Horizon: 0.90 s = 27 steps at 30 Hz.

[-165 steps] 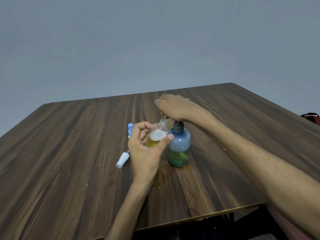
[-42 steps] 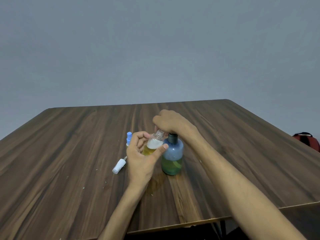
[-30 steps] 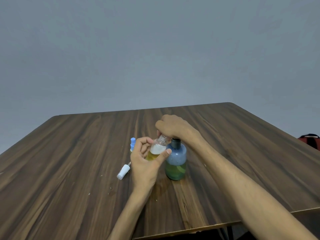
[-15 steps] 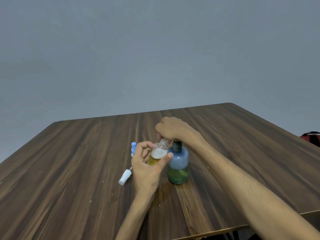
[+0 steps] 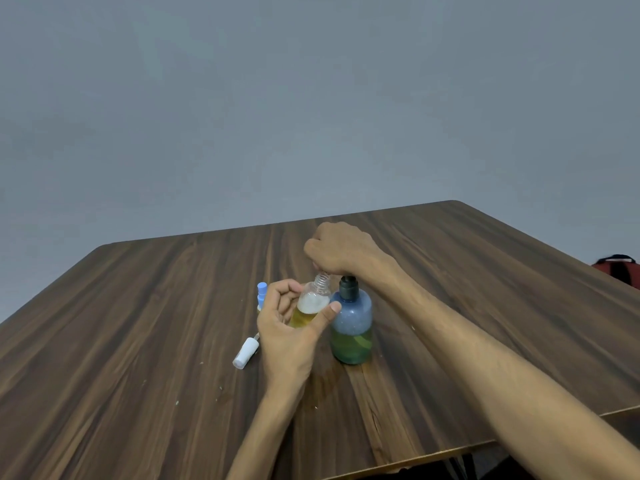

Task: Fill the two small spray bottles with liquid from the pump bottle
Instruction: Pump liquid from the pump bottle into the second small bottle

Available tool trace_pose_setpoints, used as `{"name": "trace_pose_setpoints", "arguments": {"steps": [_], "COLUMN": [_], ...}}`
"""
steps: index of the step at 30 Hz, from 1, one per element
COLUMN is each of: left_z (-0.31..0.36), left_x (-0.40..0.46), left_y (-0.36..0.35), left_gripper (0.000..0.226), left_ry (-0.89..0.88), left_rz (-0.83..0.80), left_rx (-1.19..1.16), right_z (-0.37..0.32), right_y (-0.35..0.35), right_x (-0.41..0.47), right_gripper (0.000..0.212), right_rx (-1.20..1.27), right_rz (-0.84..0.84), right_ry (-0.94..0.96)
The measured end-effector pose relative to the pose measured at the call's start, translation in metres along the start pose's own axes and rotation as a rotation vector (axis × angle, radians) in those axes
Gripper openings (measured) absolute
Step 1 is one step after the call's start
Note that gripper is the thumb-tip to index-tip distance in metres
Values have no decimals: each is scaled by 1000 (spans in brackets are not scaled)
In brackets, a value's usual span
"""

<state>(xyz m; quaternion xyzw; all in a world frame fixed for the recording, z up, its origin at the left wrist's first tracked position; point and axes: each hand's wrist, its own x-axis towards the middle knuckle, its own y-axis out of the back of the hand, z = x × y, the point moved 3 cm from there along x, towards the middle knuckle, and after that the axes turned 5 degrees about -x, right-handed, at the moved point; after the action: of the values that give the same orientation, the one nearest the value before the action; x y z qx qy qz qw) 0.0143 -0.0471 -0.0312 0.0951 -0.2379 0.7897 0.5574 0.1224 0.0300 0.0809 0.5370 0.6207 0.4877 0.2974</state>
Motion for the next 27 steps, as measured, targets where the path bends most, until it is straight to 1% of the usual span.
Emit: {"name": "trace_pose_setpoints", "arguments": {"steps": [4,8,13,16,20,24,27], "left_z": [-2,-3,-3,-3,-2,-2,-3], "left_x": [1,1,2,1,1,1,1], "left_y": [0,1,1,1,0,1,0], "left_gripper": [49,49,49,49,49,48,49], "left_ry": [-1,-6,-6,-6,-4,-12,-11], "left_rz": [-2,2,0,-2,-11,-17,-9], "left_rx": [25,24,30,34,20,21,18], "right_z": [1,-3,-1,-3,0,-2,1], "right_y": [-5,2,-3,2,-4,-1,-3], "right_x": [-3,-2,-4,-3,-6,-4,-3], "right_gripper": [30,30,30,34,29,32,31], "right_rx": [-33,-27,-37,17,2,-12,-5], "right_rz": [-70,-15,-76,-69,-92,-45,-65], "right_ry": [-26,2,-29,-24,-47,-14,-30]}}
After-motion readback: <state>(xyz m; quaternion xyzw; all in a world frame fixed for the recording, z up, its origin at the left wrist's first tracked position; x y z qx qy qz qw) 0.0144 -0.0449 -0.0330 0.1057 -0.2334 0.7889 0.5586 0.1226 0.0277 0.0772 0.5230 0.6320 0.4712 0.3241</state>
